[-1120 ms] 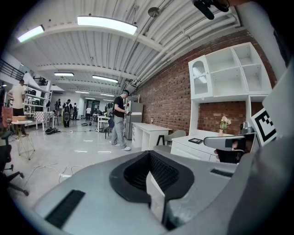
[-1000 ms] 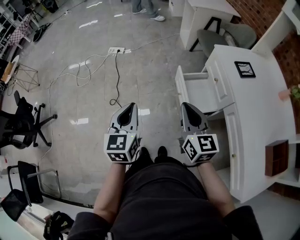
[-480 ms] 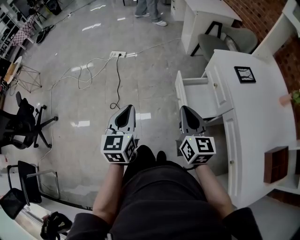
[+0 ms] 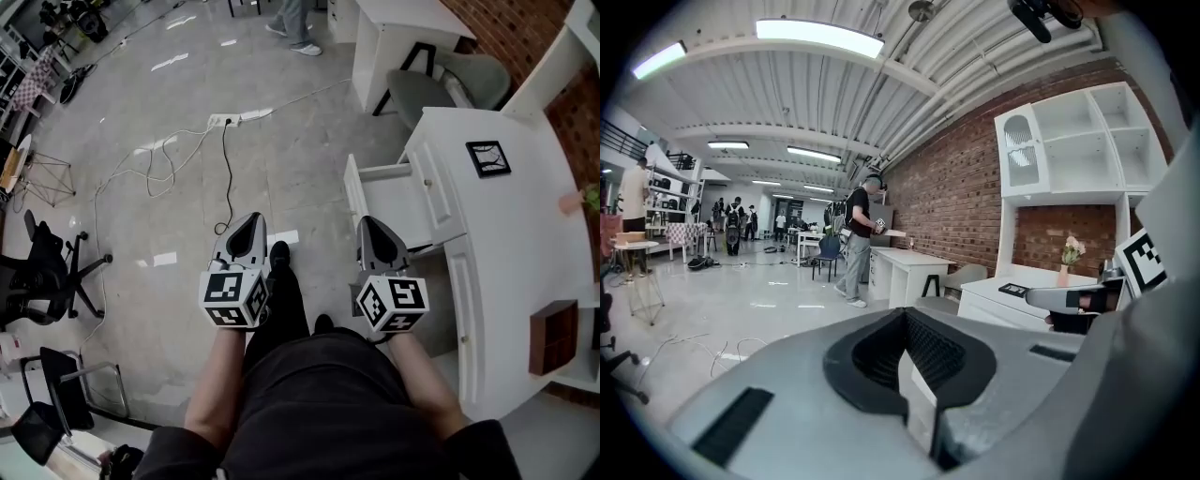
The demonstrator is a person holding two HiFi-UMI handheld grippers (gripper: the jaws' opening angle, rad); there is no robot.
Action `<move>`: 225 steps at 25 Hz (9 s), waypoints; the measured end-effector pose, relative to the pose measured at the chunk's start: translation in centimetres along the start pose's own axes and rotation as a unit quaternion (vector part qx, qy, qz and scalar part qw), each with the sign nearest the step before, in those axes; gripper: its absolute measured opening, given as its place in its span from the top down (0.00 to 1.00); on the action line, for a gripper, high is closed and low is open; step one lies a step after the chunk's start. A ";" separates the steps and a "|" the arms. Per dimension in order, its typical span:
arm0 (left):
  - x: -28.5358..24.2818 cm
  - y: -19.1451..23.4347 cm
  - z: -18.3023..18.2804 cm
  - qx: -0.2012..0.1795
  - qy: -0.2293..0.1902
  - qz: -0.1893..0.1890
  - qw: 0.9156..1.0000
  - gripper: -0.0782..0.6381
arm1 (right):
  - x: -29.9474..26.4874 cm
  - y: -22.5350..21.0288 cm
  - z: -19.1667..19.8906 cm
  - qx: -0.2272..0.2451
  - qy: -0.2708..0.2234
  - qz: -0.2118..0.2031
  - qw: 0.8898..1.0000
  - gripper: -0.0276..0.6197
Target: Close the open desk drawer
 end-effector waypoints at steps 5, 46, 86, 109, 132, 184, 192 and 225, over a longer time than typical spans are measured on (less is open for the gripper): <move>-5.4 2.9 0.3 -0.001 0.011 0.027 1.000 0.88 | -5.0 -0.8 0.2 -0.003 0.005 0.026 1.000 0.95; -32.3 -5.4 3.6 -0.162 0.174 0.396 0.887 0.88 | -5.2 -11.8 5.9 -0.170 -0.014 0.478 0.862 0.95; -42.9 -5.6 30.9 -0.258 0.290 0.564 0.729 0.88 | -10.2 -13.0 33.7 -0.294 0.020 0.657 0.694 0.95; -44.9 -7.8 34.2 -0.216 0.268 0.546 0.764 0.88 | -11.5 -18.3 38.1 -0.283 0.033 0.656 0.699 0.95; -47.9 -13.3 34.1 -0.209 0.258 0.546 0.770 0.88 | -10.7 -25.0 36.5 -0.278 0.013 0.662 0.696 0.95; -55.0 -26.3 33.9 -0.193 0.228 0.552 0.779 0.88 | -8.4 -39.2 33.1 -0.214 0.032 0.664 0.715 0.95; -55.5 -27.3 33.9 -0.192 0.229 0.549 0.781 0.88 | -8.2 -40.3 32.8 -0.213 0.033 0.664 0.716 0.95; -49.6 -21.0 25.7 -0.207 0.170 0.579 0.770 0.88 | -8.2 -30.1 26.4 -0.169 -0.007 0.636 0.753 0.95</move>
Point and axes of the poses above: the fingertips, and each gripper's own axes: x backward along the fingers, y to its left, z out of its underside, the point moved 4 cm from there along x, backward along the fingers, and after that the axes turned 3 degrees about -y, right-handed, at the moved point
